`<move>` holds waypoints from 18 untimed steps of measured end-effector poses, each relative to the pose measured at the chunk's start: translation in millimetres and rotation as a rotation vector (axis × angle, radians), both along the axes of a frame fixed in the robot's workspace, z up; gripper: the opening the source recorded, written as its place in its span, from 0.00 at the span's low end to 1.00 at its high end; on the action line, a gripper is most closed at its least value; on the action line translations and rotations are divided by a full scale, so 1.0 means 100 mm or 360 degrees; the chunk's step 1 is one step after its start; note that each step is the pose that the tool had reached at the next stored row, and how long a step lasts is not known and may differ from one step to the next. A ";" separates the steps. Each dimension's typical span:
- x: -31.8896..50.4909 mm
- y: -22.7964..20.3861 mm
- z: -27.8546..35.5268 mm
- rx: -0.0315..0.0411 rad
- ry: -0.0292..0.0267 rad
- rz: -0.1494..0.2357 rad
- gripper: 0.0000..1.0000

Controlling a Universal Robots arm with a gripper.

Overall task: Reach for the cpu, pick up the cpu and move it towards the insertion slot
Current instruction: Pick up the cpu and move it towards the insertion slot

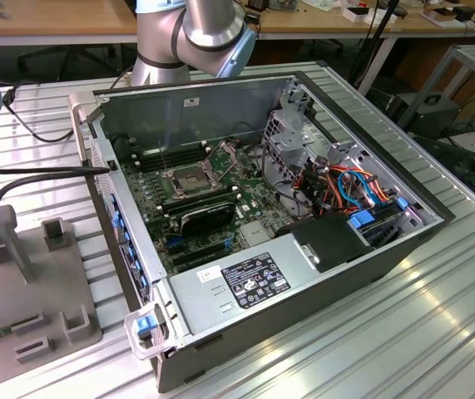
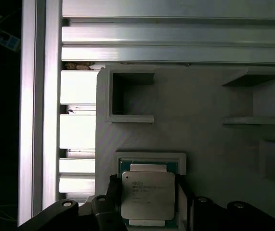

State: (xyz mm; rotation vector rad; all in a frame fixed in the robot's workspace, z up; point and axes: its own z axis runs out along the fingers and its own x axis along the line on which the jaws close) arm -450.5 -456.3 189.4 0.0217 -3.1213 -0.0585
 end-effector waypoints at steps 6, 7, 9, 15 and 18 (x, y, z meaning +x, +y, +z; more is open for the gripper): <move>0.001 -0.002 0.000 0.0000 0.00002 0.0000 0.55; 0.001 -0.002 0.000 0.0000 0.00001 0.0000 0.55; 0.001 -0.002 0.000 0.0000 0.00001 0.0000 0.55; 0.001 -0.003 0.030 0.0000 0.00004 0.0000 0.55; 0.001 -0.002 0.069 0.0000 0.00002 0.0000 0.55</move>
